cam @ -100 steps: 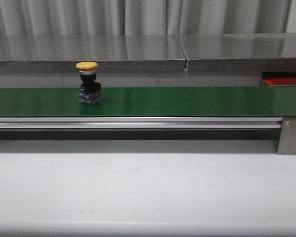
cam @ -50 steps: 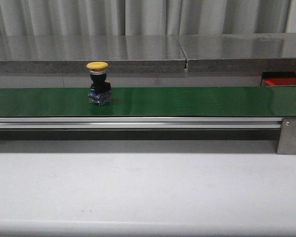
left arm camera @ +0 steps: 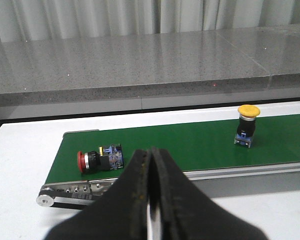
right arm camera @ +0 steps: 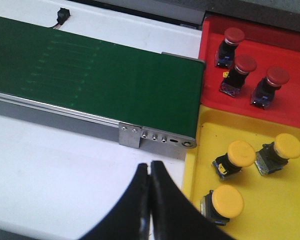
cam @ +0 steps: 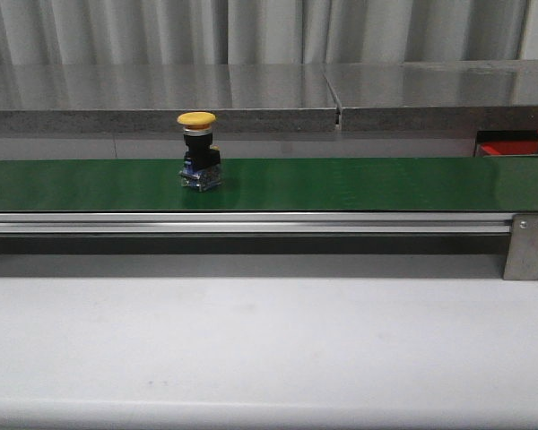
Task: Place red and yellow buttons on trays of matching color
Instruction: 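Move the right gripper over the belt toward the arriving yellow button, then lower the right gripper onto the yellow button on the belt and grasp, then carry the yellow button toward the yellow tray with the right gripper, then lower the yellow button into the yellow tray and open the right gripper, then move the right gripper back over the belt toward the red button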
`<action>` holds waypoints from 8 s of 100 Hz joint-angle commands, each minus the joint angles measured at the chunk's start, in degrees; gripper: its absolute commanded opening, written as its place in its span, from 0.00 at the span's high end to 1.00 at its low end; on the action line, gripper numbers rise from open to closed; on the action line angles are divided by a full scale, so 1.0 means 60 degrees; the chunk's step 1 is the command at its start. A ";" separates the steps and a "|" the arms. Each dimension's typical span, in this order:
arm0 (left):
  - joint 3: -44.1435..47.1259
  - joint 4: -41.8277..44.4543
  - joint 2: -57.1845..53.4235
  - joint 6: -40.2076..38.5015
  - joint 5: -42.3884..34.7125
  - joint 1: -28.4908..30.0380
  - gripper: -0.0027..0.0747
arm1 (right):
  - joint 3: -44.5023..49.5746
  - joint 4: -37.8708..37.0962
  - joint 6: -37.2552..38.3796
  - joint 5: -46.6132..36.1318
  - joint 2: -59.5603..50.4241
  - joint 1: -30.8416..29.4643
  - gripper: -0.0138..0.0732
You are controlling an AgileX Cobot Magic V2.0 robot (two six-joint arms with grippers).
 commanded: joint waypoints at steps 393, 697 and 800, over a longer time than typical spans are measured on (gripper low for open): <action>-0.0166 -0.0182 0.0111 -0.0004 -0.0642 -0.0067 0.99 | -0.4290 -0.1047 0.2061 0.1275 0.5523 -0.3564 0.69; -0.0166 -0.0182 0.0111 -0.0004 -0.0659 -0.0067 0.99 | -0.9493 -0.3716 -0.1862 0.4190 0.9156 0.4459 0.16; -0.0166 -0.0182 0.0111 -0.0004 -0.0659 -0.0067 0.99 | -1.1998 -0.2383 -0.4000 0.3999 1.2567 0.7408 0.27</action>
